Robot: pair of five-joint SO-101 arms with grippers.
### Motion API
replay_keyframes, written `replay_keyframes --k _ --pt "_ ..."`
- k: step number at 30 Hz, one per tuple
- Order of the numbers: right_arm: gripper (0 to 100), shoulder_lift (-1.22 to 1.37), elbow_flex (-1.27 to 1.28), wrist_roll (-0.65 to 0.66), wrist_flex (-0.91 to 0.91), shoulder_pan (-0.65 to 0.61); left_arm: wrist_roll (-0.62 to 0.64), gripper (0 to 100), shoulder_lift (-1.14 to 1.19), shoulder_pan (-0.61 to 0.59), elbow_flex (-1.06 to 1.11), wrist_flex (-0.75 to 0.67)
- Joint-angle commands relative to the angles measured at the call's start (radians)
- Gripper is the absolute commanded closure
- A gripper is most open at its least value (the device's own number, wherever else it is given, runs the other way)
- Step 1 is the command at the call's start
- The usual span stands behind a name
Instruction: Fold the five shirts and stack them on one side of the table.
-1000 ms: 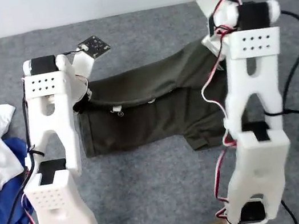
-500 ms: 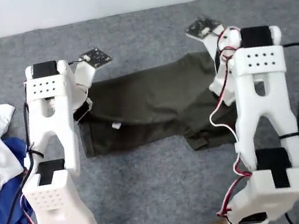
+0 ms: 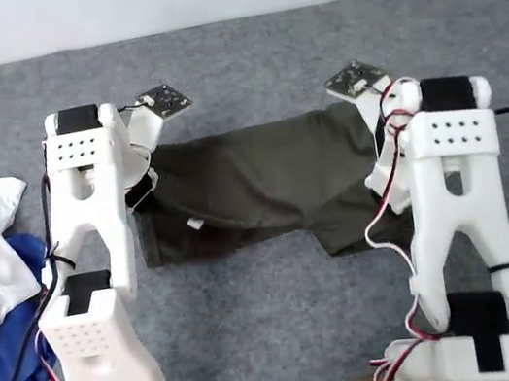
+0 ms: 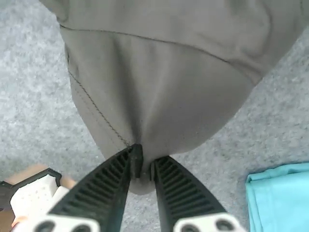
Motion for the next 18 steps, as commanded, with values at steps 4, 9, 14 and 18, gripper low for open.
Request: replay_keyframes --k 4,9,14,18 --pt "98.4 -0.054 0.02 -0.003 0.024 0.016 -0.008 100 -0.1 0.0 0.117 0.028" --pt "98.3 -0.007 0.018 -0.006 -0.015 0.016 -0.006 99 -0.078 -0.009 0.147 0.026" --pt "90.1 -0.001 0.014 -0.009 0.025 0.024 -0.005 95 -0.078 -0.028 0.143 0.014" --pt "78.1 -0.016 -0.006 -0.06 0.035 0.079 0.034 91 -0.095 -0.044 0.125 0.017"
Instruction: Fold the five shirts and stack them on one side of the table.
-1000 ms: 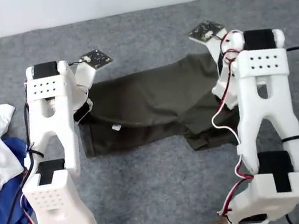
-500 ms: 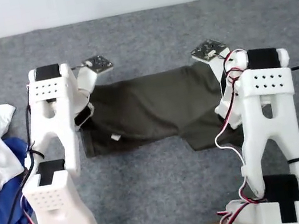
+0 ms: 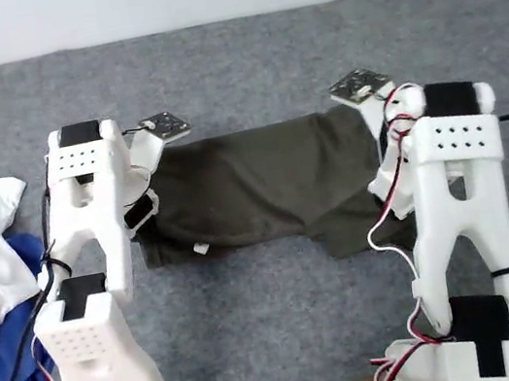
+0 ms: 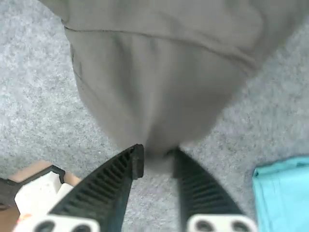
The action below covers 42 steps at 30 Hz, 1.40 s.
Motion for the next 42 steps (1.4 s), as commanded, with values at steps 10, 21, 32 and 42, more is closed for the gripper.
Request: replay_keyframes --k 10,21,32,42 --pt "77.8 -0.038 -0.158 -0.017 0.025 0.061 0.023 90 -0.212 -0.018 -0.021 0.021" --pt "77.8 -0.038 -0.161 -0.021 -0.028 0.064 -0.055 86 -0.242 -0.025 0.053 0.028" --pt "77.8 -0.036 -0.16 -0.023 -0.031 0.061 -0.054 82 -0.244 -0.054 0.064 0.023" --pt "84.2 0.039 -0.072 -0.025 -0.334 0.025 0.244 96 -0.242 0.006 0.068 -0.304"
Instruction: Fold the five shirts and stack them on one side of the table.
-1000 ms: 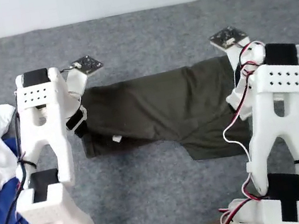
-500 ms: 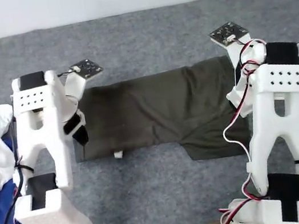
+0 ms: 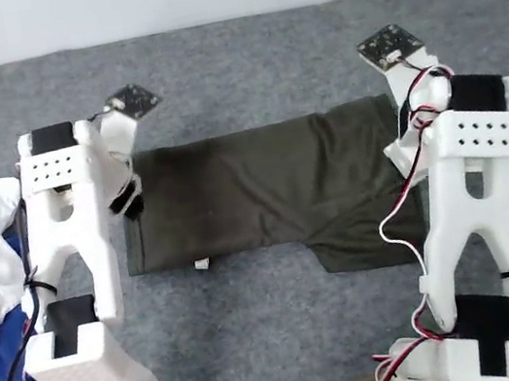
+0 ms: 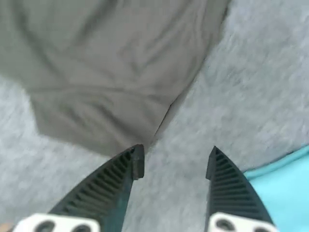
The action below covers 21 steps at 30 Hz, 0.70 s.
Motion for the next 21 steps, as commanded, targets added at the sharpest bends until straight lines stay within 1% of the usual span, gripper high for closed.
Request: replay_keyframes --k 1,4,6,11,16,21 --pt "87.6 0.056 -0.005 -0.008 -0.114 -0.041 0.146 98 -0.057 0.028 -0.004 -0.115" --pt "95.6 0.157 -0.005 -0.008 -0.216 -0.084 0.249 99 -0.057 0.025 -0.004 -0.149" --pt "96.7 0.226 -0.006 -0.008 -0.295 -0.108 0.288 99 -0.057 0.025 -0.002 -0.146" --pt "97.3 0.404 -0.064 -0.005 -0.487 -0.142 0.296 99 -0.058 0.015 0.025 -0.146" --pt "97.2 0.638 -0.296 -0.005 -0.512 -0.114 0.296 99 -0.057 -0.015 0.035 -0.146" --pt "97.0 0.872 -0.586 0.0 -0.509 -0.096 0.296 99 -0.057 -0.023 0.035 -0.146"
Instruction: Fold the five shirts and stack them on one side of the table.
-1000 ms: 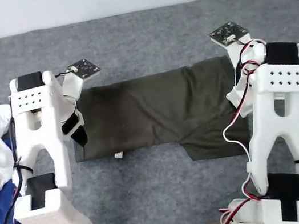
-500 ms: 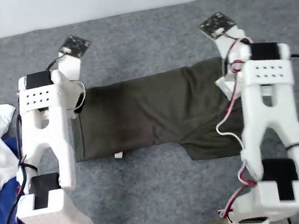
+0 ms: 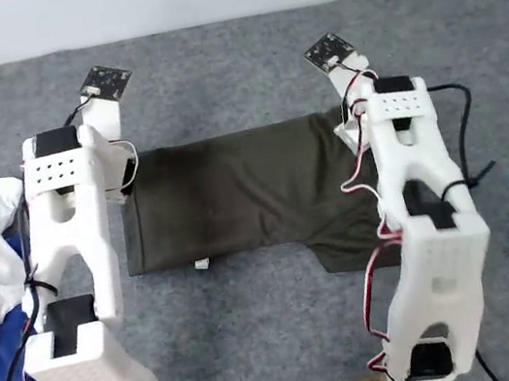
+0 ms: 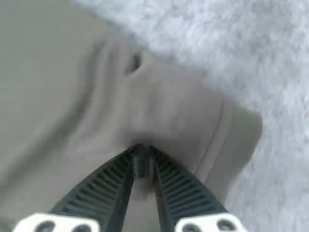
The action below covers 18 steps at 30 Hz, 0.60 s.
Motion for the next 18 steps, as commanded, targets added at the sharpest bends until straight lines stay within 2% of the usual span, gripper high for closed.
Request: replay_keyframes --k 1,6,10,18 --pt "97.0 0.111 -0.255 0.0 -0.013 0.021 0.008 99 -0.057 -0.002 -0.004 -0.017" --pt "97.0 0.288 -0.493 0.002 -0.012 0.016 0.008 99 -0.057 0.002 -0.004 -0.023" --pt "97.2 0.398 -0.661 0.051 -0.01 0.007 0.008 99 -0.057 0.002 -0.004 -0.018" --pt "97.0 0.449 -0.93 0.055 0.217 0.012 0.008 99 -0.057 0.002 -0.004 -0.018"
